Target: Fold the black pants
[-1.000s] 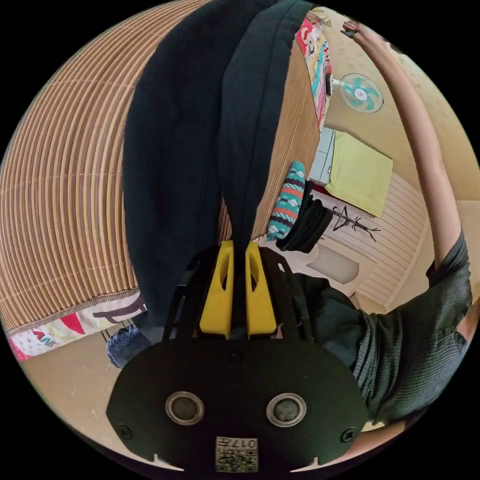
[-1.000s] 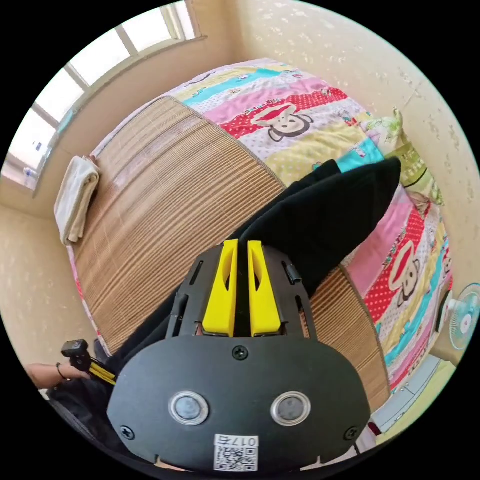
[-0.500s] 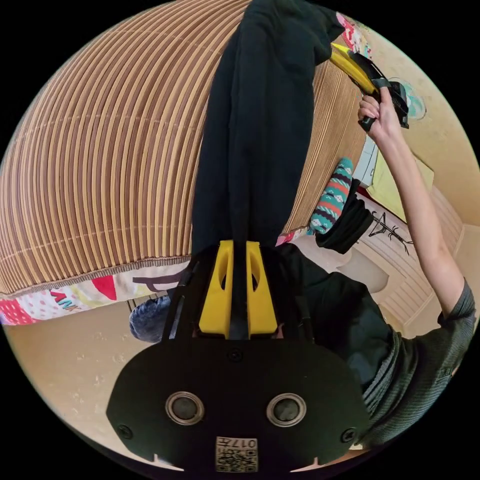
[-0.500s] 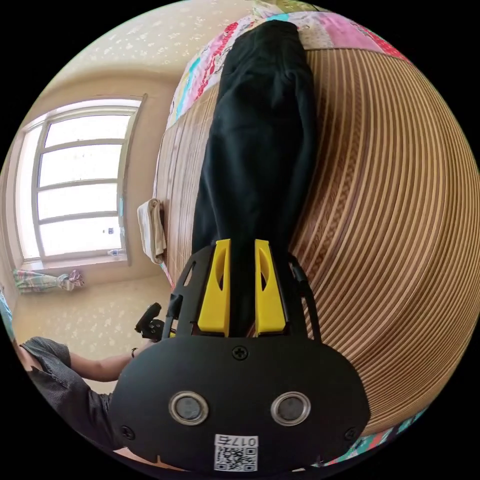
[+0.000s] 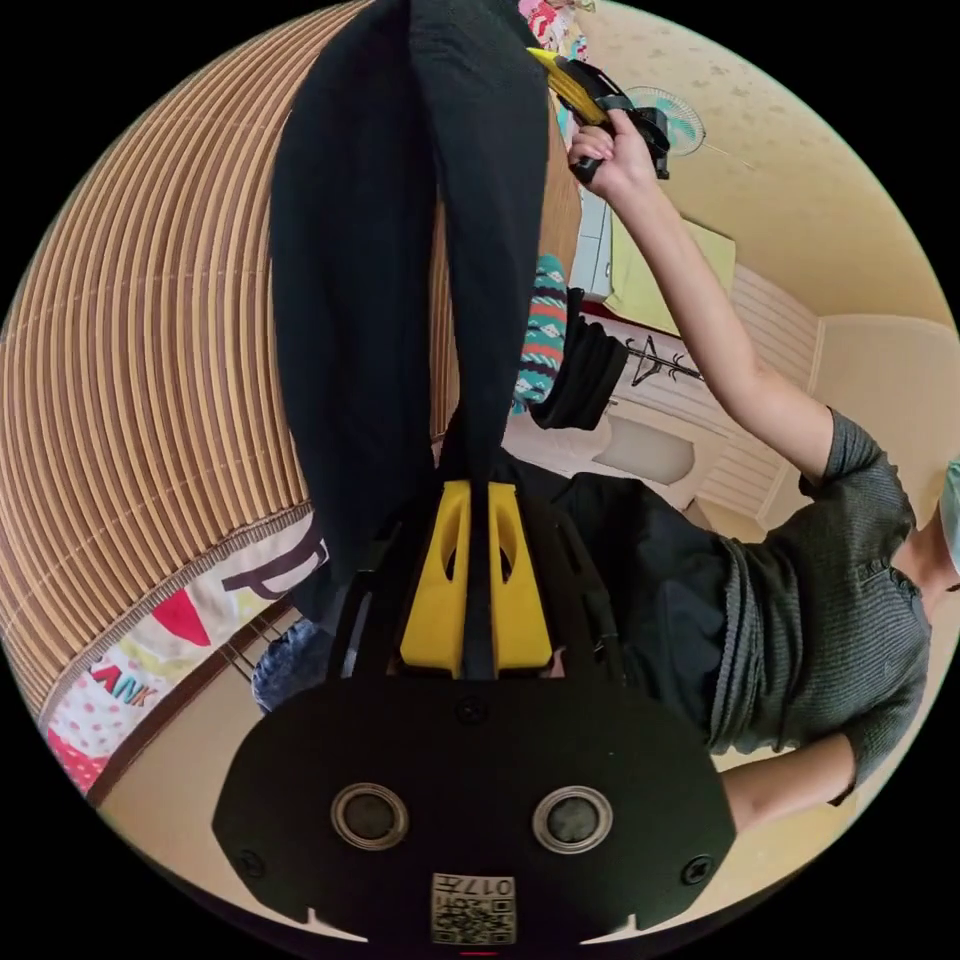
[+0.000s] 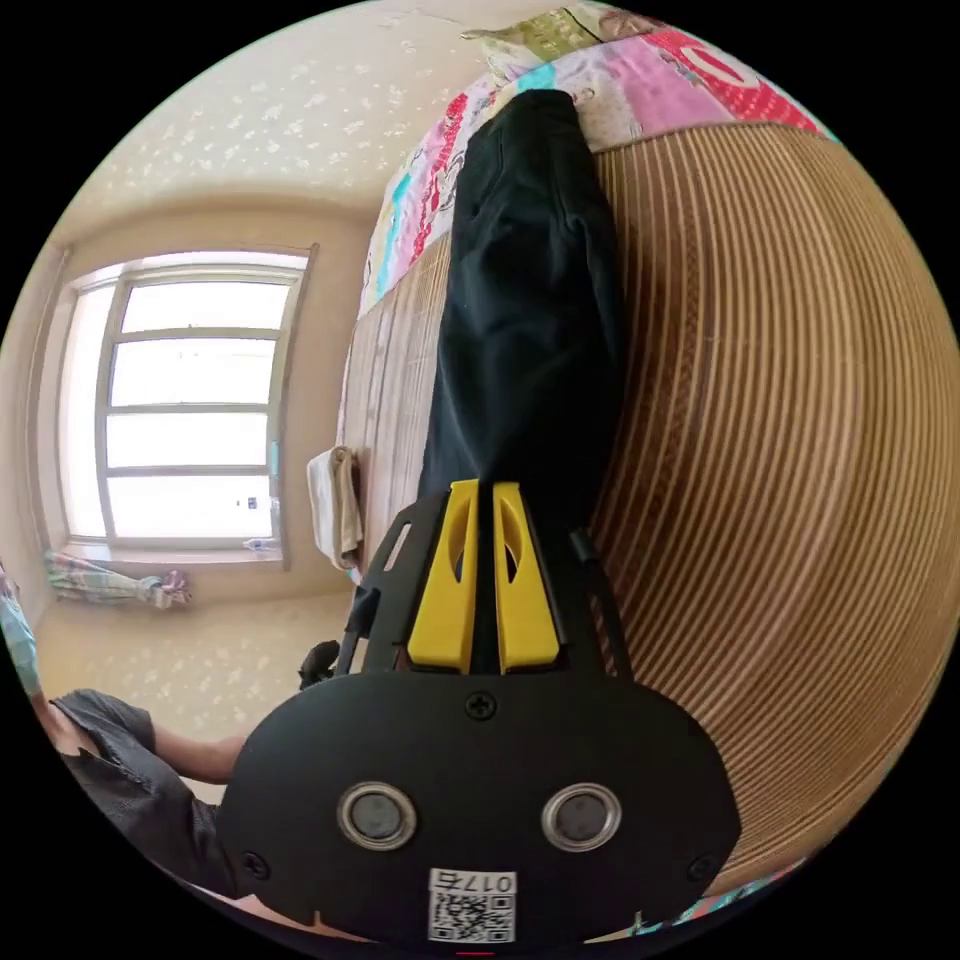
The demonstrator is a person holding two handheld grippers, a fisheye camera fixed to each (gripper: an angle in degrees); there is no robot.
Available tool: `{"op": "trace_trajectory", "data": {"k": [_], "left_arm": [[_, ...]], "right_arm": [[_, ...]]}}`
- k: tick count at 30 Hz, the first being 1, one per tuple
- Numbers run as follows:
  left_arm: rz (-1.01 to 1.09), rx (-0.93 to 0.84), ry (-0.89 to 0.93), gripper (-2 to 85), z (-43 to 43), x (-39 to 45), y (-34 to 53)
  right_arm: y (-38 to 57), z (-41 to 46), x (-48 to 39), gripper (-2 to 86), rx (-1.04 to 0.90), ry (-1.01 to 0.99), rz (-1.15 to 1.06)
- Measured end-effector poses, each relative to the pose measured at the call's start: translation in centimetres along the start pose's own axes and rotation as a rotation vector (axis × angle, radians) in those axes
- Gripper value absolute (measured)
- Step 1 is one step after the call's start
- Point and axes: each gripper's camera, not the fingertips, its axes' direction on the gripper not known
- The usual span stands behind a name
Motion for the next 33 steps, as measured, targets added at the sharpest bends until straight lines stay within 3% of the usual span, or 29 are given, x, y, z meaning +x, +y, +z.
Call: {"op": "trace_trajectory", "data": {"k": [2,8,13,15,21,23,25,29,31,33], "left_arm": [[-0.094,-0.003,-0.022,3.4,0.3,-1.7,0.4],[-0.260,0.057,-0.092,4.0,1.0,-4.0,1.3],[-0.164,0.070,-0.057,3.8,1.6,-2.1,2.5],[-0.103,0.077,-0.080,3.7,1.9,-0.6,3.0],[-0.234,0.117,-0.009,3.7,2.9,-1.7,3.5],[-0.300,0.137,0.069,3.7,3.6,-3.1,3.8],[-0.318,0.157,0.112,3.7,4.1,-3.6,4.1],[-0.320,0.193,0.171,3.7,4.7,-3.8,5.1],[-0.301,0.200,0.213,3.7,5.1,-3.7,5.5],[-0.244,0.205,0.288,3.6,5.5,-3.3,5.9]], "right_arm": [[1.5,0.5,1.9,3.5,-0.004,0.046,0.064],[1.3,4.2,9.2,6.4,-0.002,-0.317,0.198],[-1.9,5.4,12.9,11.6,0.185,-0.562,0.326],[-3.7,5.1,12.4,11.9,0.166,-0.446,0.354],[-4.8,3.1,2.0,11.2,0.206,0.374,0.165],[-3.5,5.4,-0.7,10.9,0.196,0.352,0.048],[-2.2,10.2,-3.2,11.6,0.083,0.207,-0.123],[-2.1,17.8,-2.7,12.5,-0.121,0.237,-0.078],[-2.6,20.0,-1.0,8.2,-0.157,0.333,-0.035],[-3.8,19.7,0.3,4.7,-0.197,0.261,-0.019]]}}
